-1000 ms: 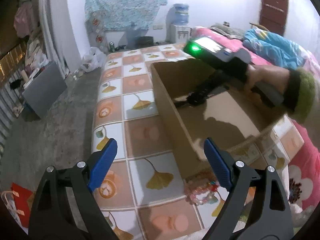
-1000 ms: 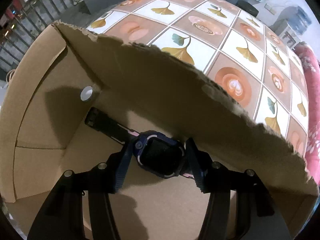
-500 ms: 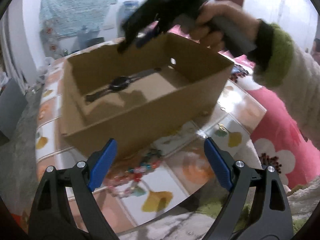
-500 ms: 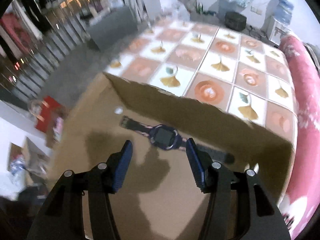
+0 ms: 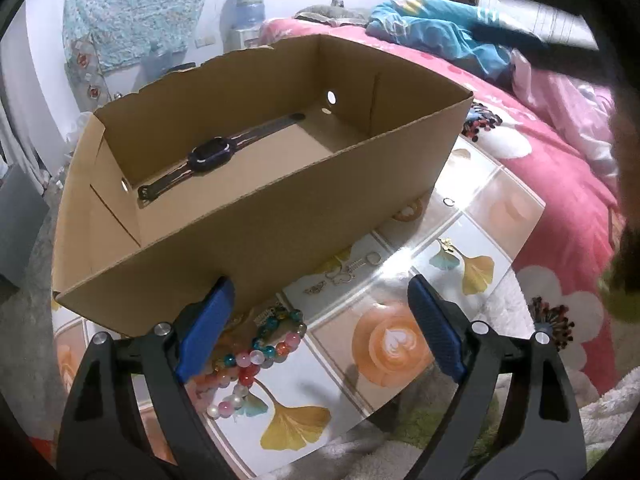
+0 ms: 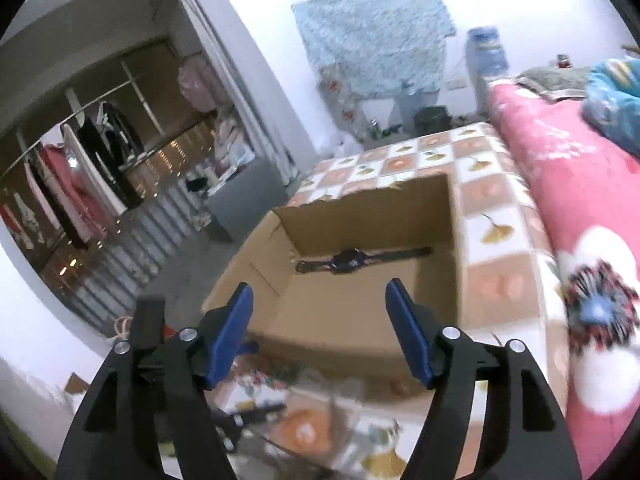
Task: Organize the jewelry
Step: 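Withdraw both tools from the box back toward the table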
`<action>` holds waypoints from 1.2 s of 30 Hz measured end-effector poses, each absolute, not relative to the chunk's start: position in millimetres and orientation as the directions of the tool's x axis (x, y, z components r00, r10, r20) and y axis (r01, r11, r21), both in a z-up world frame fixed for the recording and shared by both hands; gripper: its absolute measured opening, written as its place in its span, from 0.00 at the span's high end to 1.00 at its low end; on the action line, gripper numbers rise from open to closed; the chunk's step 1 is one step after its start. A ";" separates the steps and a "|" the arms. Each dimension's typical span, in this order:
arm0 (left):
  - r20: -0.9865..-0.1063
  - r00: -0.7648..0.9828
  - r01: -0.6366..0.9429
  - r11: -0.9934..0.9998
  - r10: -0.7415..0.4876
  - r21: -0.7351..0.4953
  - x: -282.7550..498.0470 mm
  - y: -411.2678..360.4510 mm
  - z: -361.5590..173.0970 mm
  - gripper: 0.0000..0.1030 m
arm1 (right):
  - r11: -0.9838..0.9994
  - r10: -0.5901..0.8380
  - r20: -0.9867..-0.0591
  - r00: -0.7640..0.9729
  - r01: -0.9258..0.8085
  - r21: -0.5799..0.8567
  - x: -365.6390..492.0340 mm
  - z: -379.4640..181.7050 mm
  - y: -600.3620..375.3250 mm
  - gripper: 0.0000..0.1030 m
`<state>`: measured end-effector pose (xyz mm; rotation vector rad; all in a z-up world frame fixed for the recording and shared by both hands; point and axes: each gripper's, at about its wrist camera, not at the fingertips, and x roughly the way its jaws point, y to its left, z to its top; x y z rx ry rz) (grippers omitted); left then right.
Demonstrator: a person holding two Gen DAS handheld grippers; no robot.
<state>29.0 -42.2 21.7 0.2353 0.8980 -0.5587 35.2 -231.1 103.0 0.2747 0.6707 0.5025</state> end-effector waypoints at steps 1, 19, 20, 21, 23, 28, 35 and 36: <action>-0.792 0.494 0.549 0.835 -0.357 -0.035 28.1 -43.2 21.8 0.18 | 0.855 0.512 -0.523 0.681 -0.342 0.390 24.1 97.4 -235.4 0.31; -0.821 0.493 0.465 0.885 -0.289 -0.032 -18.1 -75.3 -0.9 0.18 | 0.975 0.142 -0.625 0.768 -0.001 0.221 -53.9 7.9 -272.6 0.08; -0.825 0.484 0.463 0.885 -0.292 -0.041 -20.4 -74.0 -0.8 0.18 | 0.981 0.121 -0.638 0.761 0.007 0.195 -54.8 4.8 -270.9 0.08; -0.827 0.481 0.450 0.892 -0.290 -0.051 -24.4 -70.2 0.3 0.18 | 0.988 0.091 -0.654 0.751 0.014 0.155 -56.1 -0.5 -268.5 0.08; -0.823 0.497 0.422 0.905 -0.275 -0.048 -28.5 -63.1 2.5 0.18 | 0.995 0.048 -0.662 0.748 0.024 0.099 -59.2 -5.2 -265.4 0.06; -0.792 0.497 0.409 0.900 -0.356 -0.148 -20.6 -54.9 13.9 0.13 | 0.997 -0.077 -0.644 0.762 0.071 -0.035 -63.7 -7.8 -256.0 0.06; -0.780 0.459 0.480 0.857 -0.426 -0.186 -12.6 -72.1 13.7 0.11 | 0.988 -0.141 -0.617 0.774 0.074 -0.132 -65.3 -13.5 -247.5 0.06; -0.769 0.466 0.492 0.850 -0.437 -0.185 -12.7 -72.6 16.9 0.08 | 0.989 -0.134 -0.610 0.781 0.067 -0.132 -65.4 -14.1 -246.9 0.06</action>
